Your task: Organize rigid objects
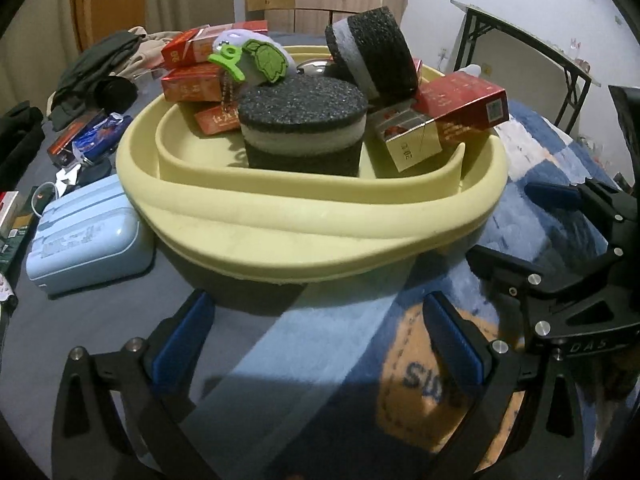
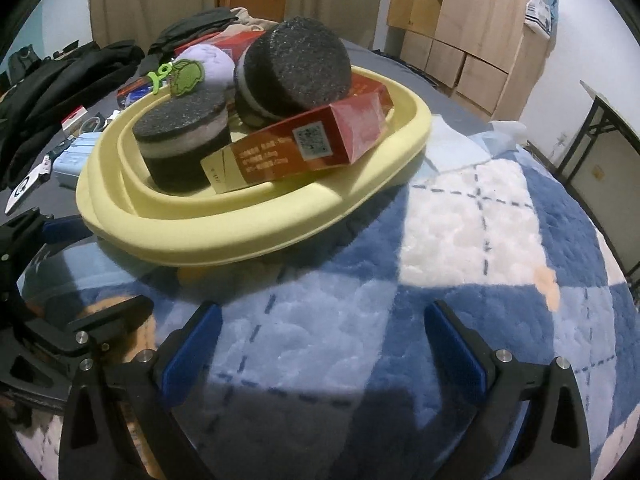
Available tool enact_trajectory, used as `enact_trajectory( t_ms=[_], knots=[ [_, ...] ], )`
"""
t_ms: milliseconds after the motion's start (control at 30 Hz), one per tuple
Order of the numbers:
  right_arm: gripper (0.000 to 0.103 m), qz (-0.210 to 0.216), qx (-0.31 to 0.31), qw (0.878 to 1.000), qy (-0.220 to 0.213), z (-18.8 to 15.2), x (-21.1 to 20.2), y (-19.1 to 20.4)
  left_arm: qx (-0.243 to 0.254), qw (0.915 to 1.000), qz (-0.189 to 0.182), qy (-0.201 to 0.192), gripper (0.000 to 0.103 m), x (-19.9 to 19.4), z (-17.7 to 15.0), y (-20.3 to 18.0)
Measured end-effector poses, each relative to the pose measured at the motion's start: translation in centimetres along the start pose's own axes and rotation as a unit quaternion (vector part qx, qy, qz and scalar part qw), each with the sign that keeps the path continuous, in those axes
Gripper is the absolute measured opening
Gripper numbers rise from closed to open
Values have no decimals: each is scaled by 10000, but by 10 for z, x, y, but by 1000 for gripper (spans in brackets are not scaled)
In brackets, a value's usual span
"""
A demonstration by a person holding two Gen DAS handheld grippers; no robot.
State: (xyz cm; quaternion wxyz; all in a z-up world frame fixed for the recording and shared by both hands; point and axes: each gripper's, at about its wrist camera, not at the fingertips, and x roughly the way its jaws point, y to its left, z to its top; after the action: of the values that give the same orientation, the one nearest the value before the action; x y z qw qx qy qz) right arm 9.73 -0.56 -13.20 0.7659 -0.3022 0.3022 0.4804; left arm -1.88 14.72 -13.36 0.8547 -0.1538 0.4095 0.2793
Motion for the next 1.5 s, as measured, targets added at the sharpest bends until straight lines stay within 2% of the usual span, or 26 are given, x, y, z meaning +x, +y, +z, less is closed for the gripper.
enact_trajectory(
  t_ms=[133,1500],
  knots=[
    [103,36,12,10000,-2,2,1,-2,65,9999,124,7,103,-3,-2,-5],
    [103,-8,-37,10000,-3,3,2,-1,11,10000,53,8,103,-3,-1,-4]
  ],
)
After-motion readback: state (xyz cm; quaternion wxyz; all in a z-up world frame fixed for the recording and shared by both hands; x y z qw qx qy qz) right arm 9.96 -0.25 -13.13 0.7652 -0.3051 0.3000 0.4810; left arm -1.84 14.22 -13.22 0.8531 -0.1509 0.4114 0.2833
